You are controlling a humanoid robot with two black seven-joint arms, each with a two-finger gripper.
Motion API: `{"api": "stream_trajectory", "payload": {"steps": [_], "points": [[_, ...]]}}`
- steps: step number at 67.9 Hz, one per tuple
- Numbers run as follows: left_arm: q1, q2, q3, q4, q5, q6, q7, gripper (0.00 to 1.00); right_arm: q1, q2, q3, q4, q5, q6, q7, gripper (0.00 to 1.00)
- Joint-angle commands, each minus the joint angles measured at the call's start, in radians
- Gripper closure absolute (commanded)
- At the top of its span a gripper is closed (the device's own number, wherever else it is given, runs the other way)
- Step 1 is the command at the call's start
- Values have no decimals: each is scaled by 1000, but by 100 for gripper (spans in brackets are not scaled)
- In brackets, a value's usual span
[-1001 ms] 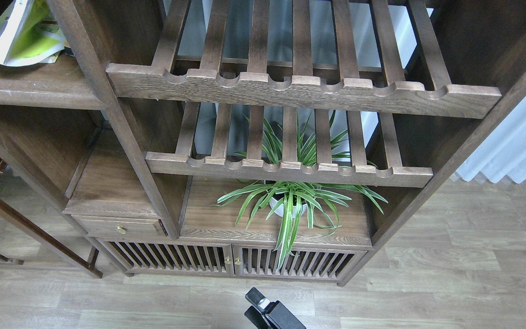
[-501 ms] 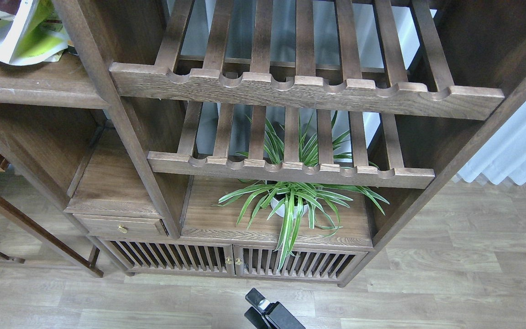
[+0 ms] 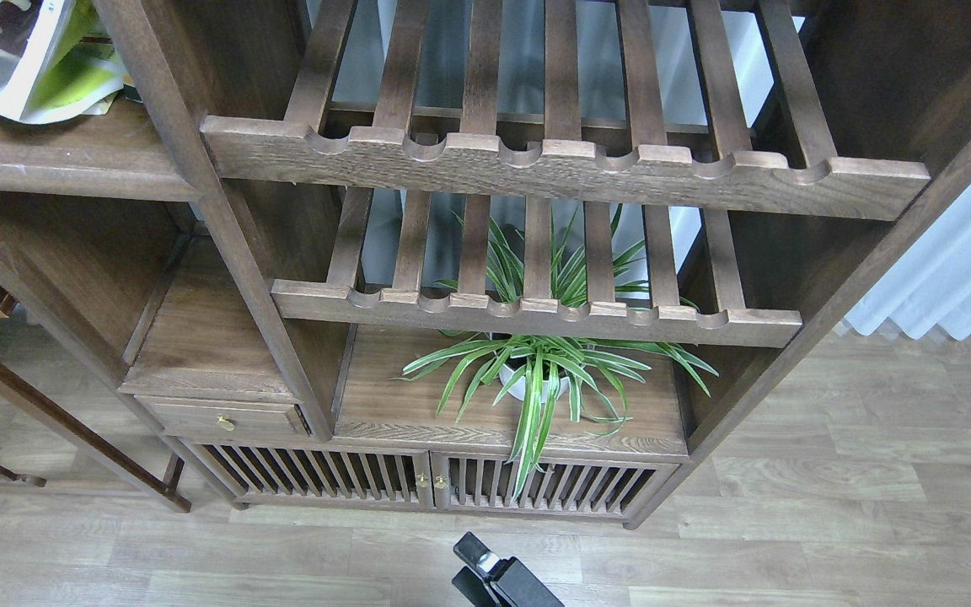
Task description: Organize books on shelf
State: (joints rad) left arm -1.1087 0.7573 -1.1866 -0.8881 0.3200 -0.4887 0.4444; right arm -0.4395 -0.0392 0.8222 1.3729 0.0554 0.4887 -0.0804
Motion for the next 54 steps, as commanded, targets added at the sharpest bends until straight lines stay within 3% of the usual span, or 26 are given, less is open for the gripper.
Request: {"api": "stream_trajectory", "payload": {"steps": [1,14,26,27,32,54], "points": [[29,27,-5,-25,-21,0,0,51,-1,1,0,0,0,0,2,1],[128,74,-60,-84,-61,0,-1,50,1,1,23,0,1,0,5,1],[297,103,-146,-186,-114,0,0,51,5,4,44,0,14,0,5,1],[359,102,-196,-224,-117,0,0,51,7,5,52,0,15,0,5,1],[441,99,-254,-293,-118,0,-1,51,10,7,57,-1,17,0,5,1],[673,89,-415,-456,-163,0,-1,51,13,12,61,0,20,0,5,1]]}}
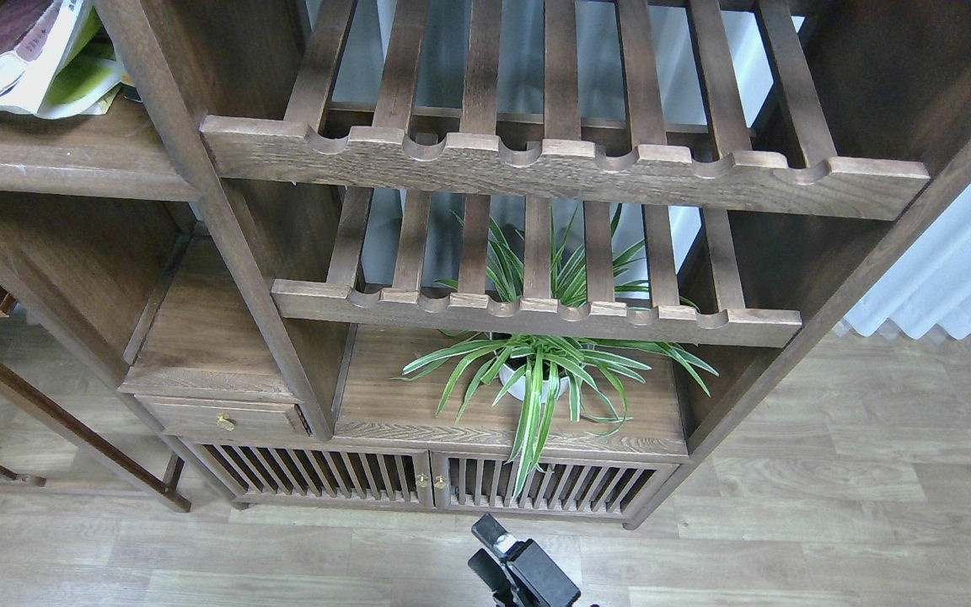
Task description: Organize books on shelf
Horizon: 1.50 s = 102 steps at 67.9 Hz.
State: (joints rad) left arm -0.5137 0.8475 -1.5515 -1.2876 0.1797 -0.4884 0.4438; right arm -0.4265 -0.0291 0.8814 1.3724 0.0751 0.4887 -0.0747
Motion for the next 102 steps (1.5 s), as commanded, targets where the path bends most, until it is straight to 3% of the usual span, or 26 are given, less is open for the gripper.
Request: {"api": "stream_trajectory", "payload": {"steps": [1,22,44,58,71,102], "points": [[89,-1,-53,-62,-28,0,0,51,0,2,2,0,0,0,0,1],[323,-175,-91,-226,-48,0,-2,50,17,12,31,0,3,0,1,1],[477,-326,-93,-276,-48,0,1,49,28,18,33,0,3,0,0,1],[549,-410,-79,-280,-48,0,0,47,35,23,34,0,2,0,-2,1],[650,-562,-55,-271,-46,0,-2,40,66,29,57,-1,3,0,0,1],[716,-665,2,-226,-46,0,-8,32,87,29,60,-27,2,0,0,1]]}}
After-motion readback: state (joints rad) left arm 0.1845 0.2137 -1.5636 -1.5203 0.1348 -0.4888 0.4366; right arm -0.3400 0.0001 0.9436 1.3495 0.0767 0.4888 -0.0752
